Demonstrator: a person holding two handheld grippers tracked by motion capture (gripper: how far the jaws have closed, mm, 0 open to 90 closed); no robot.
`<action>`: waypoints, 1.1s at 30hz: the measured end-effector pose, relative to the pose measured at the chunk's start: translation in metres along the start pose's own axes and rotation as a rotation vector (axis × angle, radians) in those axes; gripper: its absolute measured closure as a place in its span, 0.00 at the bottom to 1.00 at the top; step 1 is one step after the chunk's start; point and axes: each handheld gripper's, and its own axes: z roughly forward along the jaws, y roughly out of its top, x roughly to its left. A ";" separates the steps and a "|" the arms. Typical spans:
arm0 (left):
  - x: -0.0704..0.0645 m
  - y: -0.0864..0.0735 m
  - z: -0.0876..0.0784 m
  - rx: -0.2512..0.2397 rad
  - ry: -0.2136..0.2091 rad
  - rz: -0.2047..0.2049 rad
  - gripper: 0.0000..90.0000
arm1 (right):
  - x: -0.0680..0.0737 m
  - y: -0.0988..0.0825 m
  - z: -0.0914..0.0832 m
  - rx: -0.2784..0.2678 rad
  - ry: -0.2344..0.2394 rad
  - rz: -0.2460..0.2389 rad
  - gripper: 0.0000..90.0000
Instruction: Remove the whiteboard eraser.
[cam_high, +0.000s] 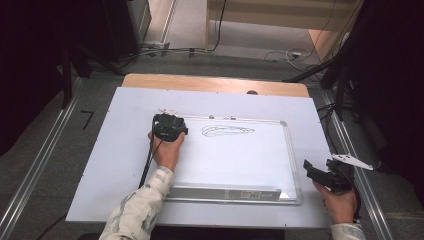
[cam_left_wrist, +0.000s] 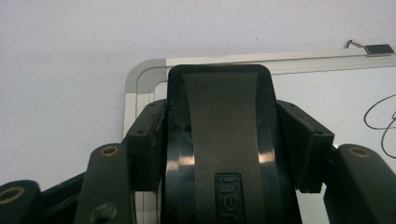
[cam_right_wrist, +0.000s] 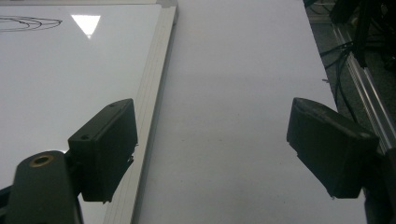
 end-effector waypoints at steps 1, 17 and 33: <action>0.000 0.000 0.000 0.000 0.000 0.000 0.45 | 0.000 0.000 0.000 0.000 0.000 0.000 0.17; -0.005 0.004 -0.011 -0.022 -0.029 0.023 0.45 | 0.000 0.000 0.000 0.000 -0.001 -0.003 0.17; -0.009 0.013 -0.024 -0.039 -0.059 0.012 0.45 | 0.004 0.002 0.003 0.002 0.007 -0.012 0.17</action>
